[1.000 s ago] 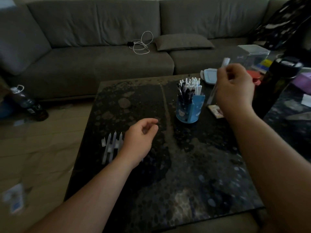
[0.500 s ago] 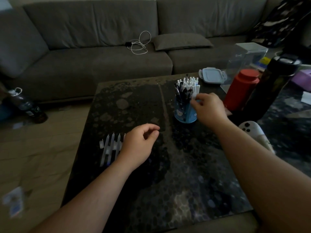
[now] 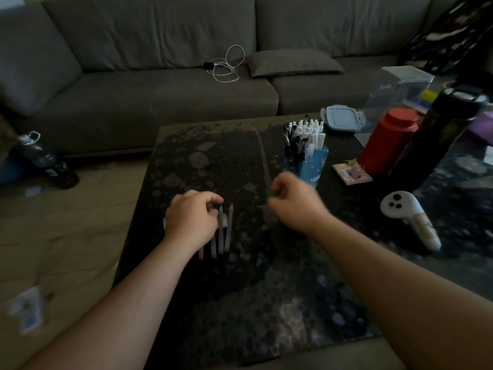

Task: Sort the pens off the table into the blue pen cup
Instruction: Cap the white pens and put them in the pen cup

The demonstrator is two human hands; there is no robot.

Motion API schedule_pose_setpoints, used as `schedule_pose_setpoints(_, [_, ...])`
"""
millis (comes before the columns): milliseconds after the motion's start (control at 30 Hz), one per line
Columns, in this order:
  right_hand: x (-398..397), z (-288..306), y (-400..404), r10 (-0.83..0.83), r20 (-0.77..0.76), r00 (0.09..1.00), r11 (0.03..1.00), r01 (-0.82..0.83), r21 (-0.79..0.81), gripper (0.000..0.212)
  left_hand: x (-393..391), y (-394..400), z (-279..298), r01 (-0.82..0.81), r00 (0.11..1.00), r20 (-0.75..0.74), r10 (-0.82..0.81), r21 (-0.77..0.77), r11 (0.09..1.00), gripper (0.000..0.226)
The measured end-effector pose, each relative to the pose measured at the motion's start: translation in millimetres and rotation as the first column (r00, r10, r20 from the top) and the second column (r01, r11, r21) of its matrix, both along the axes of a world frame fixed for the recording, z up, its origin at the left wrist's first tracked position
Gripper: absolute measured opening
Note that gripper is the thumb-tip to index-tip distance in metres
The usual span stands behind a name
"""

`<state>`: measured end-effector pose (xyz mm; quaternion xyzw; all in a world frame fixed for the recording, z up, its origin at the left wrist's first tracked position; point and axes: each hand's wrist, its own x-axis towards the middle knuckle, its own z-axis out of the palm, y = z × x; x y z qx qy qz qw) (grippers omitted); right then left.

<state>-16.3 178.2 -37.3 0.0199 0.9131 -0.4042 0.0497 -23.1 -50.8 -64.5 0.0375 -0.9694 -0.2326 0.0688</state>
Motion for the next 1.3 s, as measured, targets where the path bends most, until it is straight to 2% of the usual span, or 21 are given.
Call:
schedule_pose_setpoints(33, [-0.1, -4.1, -10.3, 0.163, 0.056, 0.985, 0.983, -0.167, 0.075, 0.025, 0.8, -1.6, -0.4, 0.002, 1.0, 0.023, -0.001, -0.027, 1.0, 0.021])
schedule_pose_setpoints(100, [1.6, -12.6, -29.8, 0.409, 0.087, 0.909, 0.872, -0.417, 0.257, 0.034, 3.2, -2.8, 0.2, 0.008, 0.998, 0.061, -0.003, -0.082, 0.997, 0.019])
schedule_pose_setpoints(133, [2.9, -16.1, -37.4, 0.477, 0.085, 0.875, 0.82, -0.477, 0.316, 0.039, 3.8, -2.5, 0.8, 0.016, 0.997, 0.076, -0.007, -0.111, 0.994, 0.02])
schedule_pose_setpoints(200, [4.7, -20.0, -46.0, 0.539, 0.073, 0.839, 0.777, -0.529, 0.34, 0.045, 4.8, -0.6, 1.5, 0.047, 0.993, 0.11, -0.029, -0.166, 0.985, 0.024])
schedule_pose_setpoints(300, [6.6, -23.0, -51.7, 0.592, 0.113, 0.798, 0.723, -0.588, 0.361, 0.037, 6.4, 2.2, 2.8, 0.094, 0.984, 0.171, -0.055, -0.227, 0.969, 0.029])
schedule_pose_setpoints(400, [4.9, -23.4, -51.7, 0.538, 0.152, 0.829, 0.735, -0.55, 0.397, 0.014, 6.8, 3.9, 4.3, 0.099, 0.979, 0.199, -0.049, -0.247, 0.964, 0.033])
schedule_pose_setpoints(533, [0.8, -22.4, -41.9, 0.418, 0.115, 0.901, 0.806, -0.426, 0.411, 0.028, 5.6, 6.9, 4.8, 0.114, 0.974, 0.22, -0.051, -0.287, 0.951, 0.038])
schedule_pose_setpoints(667, [-0.3, -15.3, -35.3, 0.3, 0.151, 0.942, 0.86, -0.336, 0.385, 0.026, 3.9, 10.6, -0.8, 0.154, 0.974, 0.211, -0.086, -0.33, 0.931, 0.044])
schedule_pose_setpoints(800, [-1.1, -2.2, -29.6, 0.231, 0.209, 0.95, 0.865, -0.299, 0.402, 0.031, 2.1, 13.2, -1.9, 0.129, 0.982, 0.181, -0.062, -0.384, 0.914, 0.053])
schedule_pose_setpoints(900, [0.5, -1.6, -26.7, 0.198, 0.223, 0.954, 0.867, -0.277, 0.415, 0.04, 2.9, 14.9, -3.4, 0.113, 0.985, 0.163, -0.049, -0.41, 0.905, 0.049])
schedule_pose_setpoints(1000, [-1.1, -4.3, -21.5, 0.158, 0.197, 0.968, 0.909, -0.221, 0.355, 0.032, 5.1, 16.9, -3.5, 0.129, 0.991, 0.077, -0.108, -0.375, 0.918, 0.041])
schedule_pose_setpoints(1067, [-4.1, -1.8, -16.4, 0.118, 0.173, 0.978, 0.951, -0.161, 0.264, 0.023, 6.4, 18.1, 0.1, 0.135, 0.987, -0.045, -0.152, -0.265, 0.955, 0.036])
schedule_pose_setpoints(1100, [-5.9, -0.1, -13.3, 0.101, 0.159, 0.982, 0.965, -0.136, 0.223, 0.018, 7.5, 19.5, 3.4, 0.132, 0.985, -0.092, -0.145, -0.138, 0.982, 0.034])
schedule_pose_setpoints(1133, [-7.7, 1.6, -10.2, 0.09, 0.136, 0.987, 0.974, -0.115, 0.195, 0.013, 8.8, 22.3, 7.7, 0.105, 0.989, -0.106, -0.099, 0.055, 0.993, 0.032])
schedule_pose_setpoints(1167, [-9.4, 2.3, -7.2, 0.079, 0.112, 0.991, 0.981, -0.097, 0.169, 0.01, 10.1, 27.1, 12.3, 0.051, 0.996, -0.082, -0.028, 0.293, 0.955, 0.03])
schedule_pose_setpoints(1200, [-10.2, 2.4, -5.2, 0.067, 0.098, 0.993, 0.988, -0.08, 0.131, 0.009, 10.4, 31.9, 15.2, -0.029, 0.998, -0.026, 0.051, 0.534, 0.845, 0.03])
schedule_pose_setpoints(1233, [-10.5, 2.0, -4.4, 0.06, 0.096, 0.994, 0.993, -0.069, 0.091, 0.012, 10.5, 36.2, 18.1, -0.123, 0.991, 0.052, 0.122, 0.701, 0.702, 0.029])
schedule_pose_setpoints(1300, [-10.7, -0.5, -5.5, 0.06, 0.09, 0.994, 0.997, -0.064, 0.036, 0.028, 9.0, 39.2, 18.1, -0.285, 0.956, 0.215, 0.197, 0.832, 0.476, 0.028])
